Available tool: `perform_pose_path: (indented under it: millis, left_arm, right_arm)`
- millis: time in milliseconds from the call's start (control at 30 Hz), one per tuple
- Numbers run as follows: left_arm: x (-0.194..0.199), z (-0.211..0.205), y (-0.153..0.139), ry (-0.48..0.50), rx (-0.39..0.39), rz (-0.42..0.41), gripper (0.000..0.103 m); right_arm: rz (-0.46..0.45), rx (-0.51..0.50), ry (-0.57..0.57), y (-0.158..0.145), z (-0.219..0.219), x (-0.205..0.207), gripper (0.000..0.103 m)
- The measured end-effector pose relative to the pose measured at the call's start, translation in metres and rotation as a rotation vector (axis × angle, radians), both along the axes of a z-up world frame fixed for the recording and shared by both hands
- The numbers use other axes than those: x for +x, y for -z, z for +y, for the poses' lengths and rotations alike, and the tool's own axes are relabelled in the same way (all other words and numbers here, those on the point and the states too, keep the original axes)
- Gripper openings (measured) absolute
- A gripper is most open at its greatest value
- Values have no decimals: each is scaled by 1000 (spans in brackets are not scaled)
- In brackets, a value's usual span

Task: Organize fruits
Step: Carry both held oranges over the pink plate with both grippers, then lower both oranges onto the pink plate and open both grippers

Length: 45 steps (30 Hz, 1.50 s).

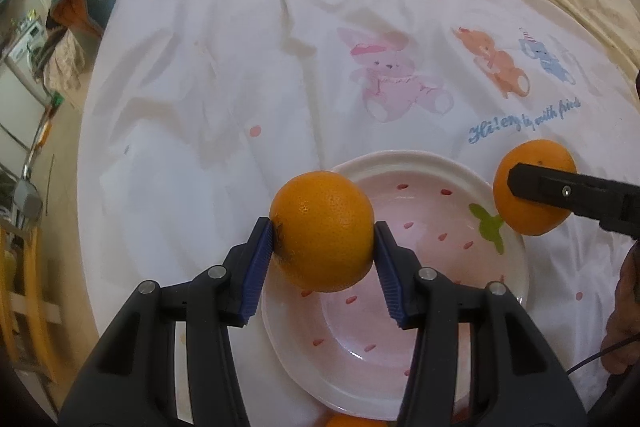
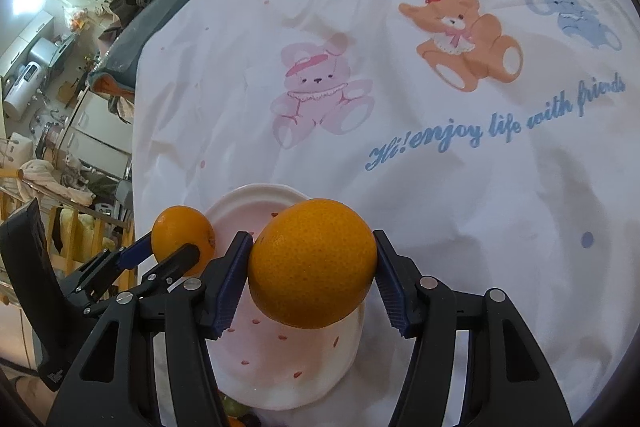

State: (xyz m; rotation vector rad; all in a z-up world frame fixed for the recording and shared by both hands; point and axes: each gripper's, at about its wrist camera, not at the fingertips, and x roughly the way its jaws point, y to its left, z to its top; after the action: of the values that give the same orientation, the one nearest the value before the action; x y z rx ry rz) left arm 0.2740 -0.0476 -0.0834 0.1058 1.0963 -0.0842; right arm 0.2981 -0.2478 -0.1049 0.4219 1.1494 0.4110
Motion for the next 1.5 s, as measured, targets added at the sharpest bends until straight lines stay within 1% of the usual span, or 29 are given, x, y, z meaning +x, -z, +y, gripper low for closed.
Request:
perform_pose_path:
  millis: [100, 200, 267, 467, 633, 767, 967, 1200, 1233, 1267, 1333, 1367, 1400, 1467, 1500]
  left_arm:
    - [1, 3, 1, -10, -18, 7, 46]
    - [-1, -2, -1, 10, 9, -16, 46]
    - [0, -3, -2, 15, 9, -18, 46]
    - [-1, -3, 2, 11, -12, 17, 47]
    - [-6, -8, 10, 32, -2, 50, 47]
    - [-7, -13, 14, 42, 11, 81, 47]
    - [-8, -15, 15, 52, 29, 78, 48]
    - [-5, -12, 14, 43, 14, 79, 50]
    - [-5, -13, 14, 47, 17, 73, 52]
    - [-5, -13, 13, 50, 18, 68, 63]
    - [-6, -13, 10, 55, 19, 52, 71]
    - [-6, -13, 8, 59, 10, 48, 71]
    - [-6, -14, 5, 60, 6, 44, 71]
    - [-7, -15, 3, 65, 8, 38, 72]
    - [-6, -15, 3, 65, 15, 37, 72]
  right_arm:
    - [14, 16, -3, 3, 1, 1, 62]
    - [18, 27, -8, 4, 2, 1, 62]
    - [23, 28, -10, 5, 4, 1, 62]
    - [42, 23, -26, 11, 9, 0, 62]
    - [53, 1, -35, 17, 11, -2, 62]
    - [40, 15, -42, 15, 14, -1, 62]
    - [31, 12, -47, 18, 20, 3, 62]
    - [51, 33, -42, 20, 20, 2, 64]
    - [55, 41, -37, 21, 20, 2, 64]
    - [60, 48, -34, 21, 19, 3, 64]
    - [72, 77, -17, 21, 16, 4, 66]
    - [73, 94, -6, 21, 13, 4, 68]
    - [68, 106, 6, 19, 11, 4, 75]
    - [40, 125, 38, 13, 4, 4, 82]
    - [33, 127, 41, 11, 3, 4, 82]
